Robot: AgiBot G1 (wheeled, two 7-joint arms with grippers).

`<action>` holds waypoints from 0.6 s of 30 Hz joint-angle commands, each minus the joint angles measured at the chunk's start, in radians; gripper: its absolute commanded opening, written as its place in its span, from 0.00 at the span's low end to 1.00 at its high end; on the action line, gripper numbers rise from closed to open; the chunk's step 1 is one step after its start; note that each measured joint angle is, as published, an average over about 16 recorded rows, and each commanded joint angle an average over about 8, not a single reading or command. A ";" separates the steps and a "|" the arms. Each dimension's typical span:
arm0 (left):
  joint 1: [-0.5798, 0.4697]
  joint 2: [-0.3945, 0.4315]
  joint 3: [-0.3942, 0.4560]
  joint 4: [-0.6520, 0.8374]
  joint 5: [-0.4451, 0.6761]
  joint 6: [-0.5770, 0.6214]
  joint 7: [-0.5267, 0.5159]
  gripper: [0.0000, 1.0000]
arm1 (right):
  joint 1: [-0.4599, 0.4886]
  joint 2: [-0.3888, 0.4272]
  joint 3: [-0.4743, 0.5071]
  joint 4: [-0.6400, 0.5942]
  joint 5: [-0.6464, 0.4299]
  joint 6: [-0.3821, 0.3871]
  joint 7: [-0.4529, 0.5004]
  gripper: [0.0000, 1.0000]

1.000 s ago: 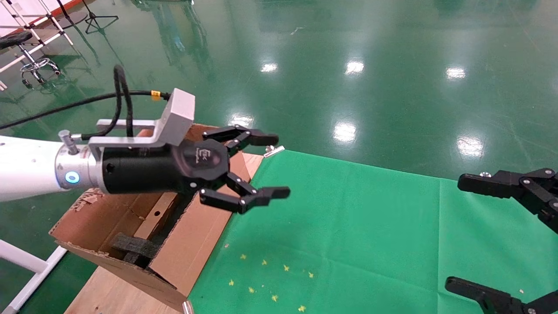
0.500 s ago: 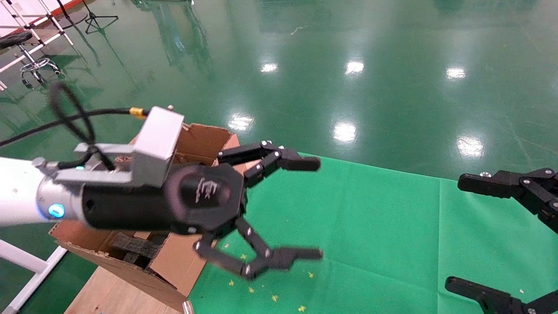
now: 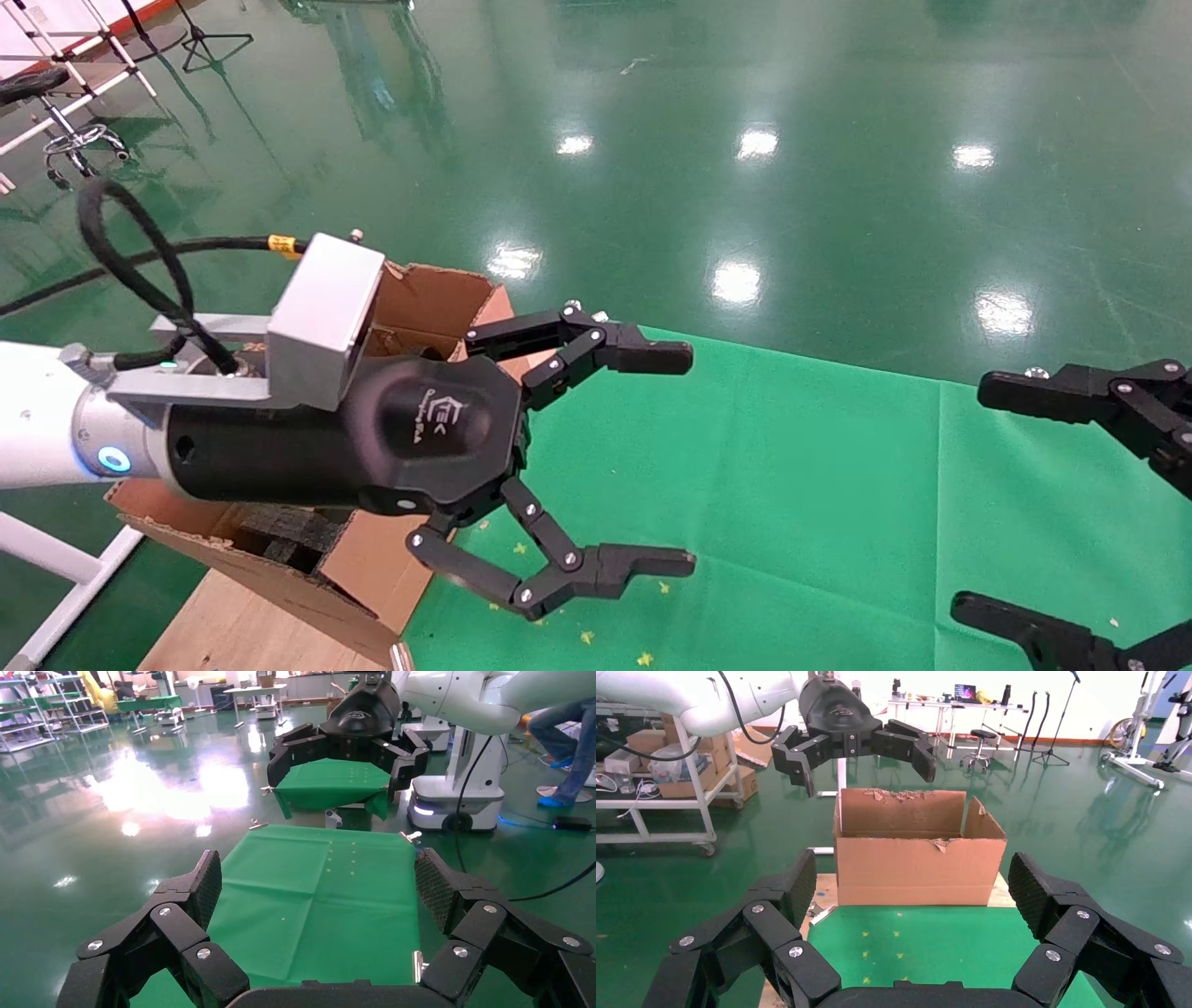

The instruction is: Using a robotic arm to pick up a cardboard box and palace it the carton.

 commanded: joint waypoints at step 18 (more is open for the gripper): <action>-0.011 0.000 0.007 0.016 0.014 -0.003 -0.001 1.00 | 0.000 0.000 0.000 0.000 0.000 0.000 0.000 1.00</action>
